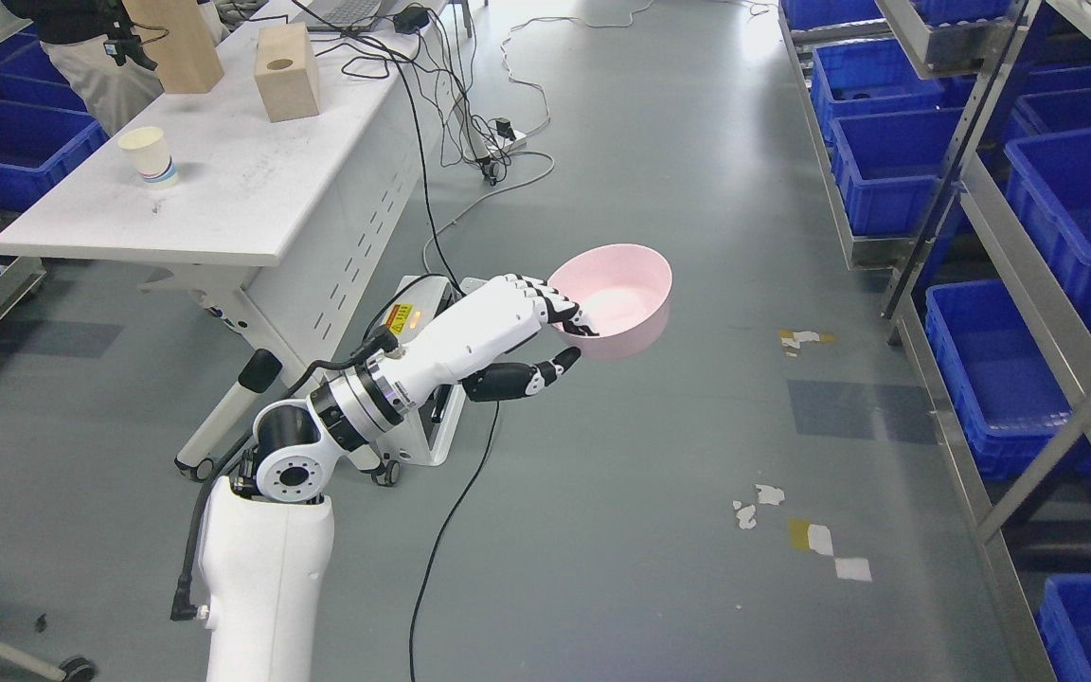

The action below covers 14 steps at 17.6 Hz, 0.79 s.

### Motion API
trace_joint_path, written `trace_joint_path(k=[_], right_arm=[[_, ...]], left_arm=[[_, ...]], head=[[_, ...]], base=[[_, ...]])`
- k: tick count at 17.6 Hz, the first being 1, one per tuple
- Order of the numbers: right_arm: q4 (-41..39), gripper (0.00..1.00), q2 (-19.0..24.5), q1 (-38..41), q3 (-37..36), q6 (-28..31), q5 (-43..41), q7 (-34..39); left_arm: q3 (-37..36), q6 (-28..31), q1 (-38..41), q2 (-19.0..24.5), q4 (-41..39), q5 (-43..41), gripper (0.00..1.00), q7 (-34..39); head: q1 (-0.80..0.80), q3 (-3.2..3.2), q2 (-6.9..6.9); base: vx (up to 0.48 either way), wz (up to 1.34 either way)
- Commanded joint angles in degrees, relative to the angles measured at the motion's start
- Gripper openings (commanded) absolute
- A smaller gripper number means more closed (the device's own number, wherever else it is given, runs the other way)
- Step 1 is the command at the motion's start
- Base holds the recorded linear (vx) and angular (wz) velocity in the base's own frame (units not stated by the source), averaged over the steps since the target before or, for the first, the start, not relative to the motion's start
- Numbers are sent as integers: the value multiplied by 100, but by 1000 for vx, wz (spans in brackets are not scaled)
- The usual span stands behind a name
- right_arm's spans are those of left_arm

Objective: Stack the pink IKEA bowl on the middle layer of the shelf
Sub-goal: 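Hold the pink bowl raised in the left hand while driving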

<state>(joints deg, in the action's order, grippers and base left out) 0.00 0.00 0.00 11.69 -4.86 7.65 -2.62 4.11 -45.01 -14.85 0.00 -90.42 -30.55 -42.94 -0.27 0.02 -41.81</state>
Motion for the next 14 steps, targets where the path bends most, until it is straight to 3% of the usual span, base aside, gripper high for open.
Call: trace_joint_path(k=[1, 14], right_arm=[[-100, 100, -100, 88, -1, 3, -1, -2], [-100, 100, -100, 88, -1, 3, -1, -2]], left_arm=[[125, 1, 34, 100, 15, -3, 2, 5], [-313, 1, -132, 100, 68, 14, 2, 41]], head=[[0, 0, 0], [0, 0, 0]], base=[[409, 155], [371, -15]])
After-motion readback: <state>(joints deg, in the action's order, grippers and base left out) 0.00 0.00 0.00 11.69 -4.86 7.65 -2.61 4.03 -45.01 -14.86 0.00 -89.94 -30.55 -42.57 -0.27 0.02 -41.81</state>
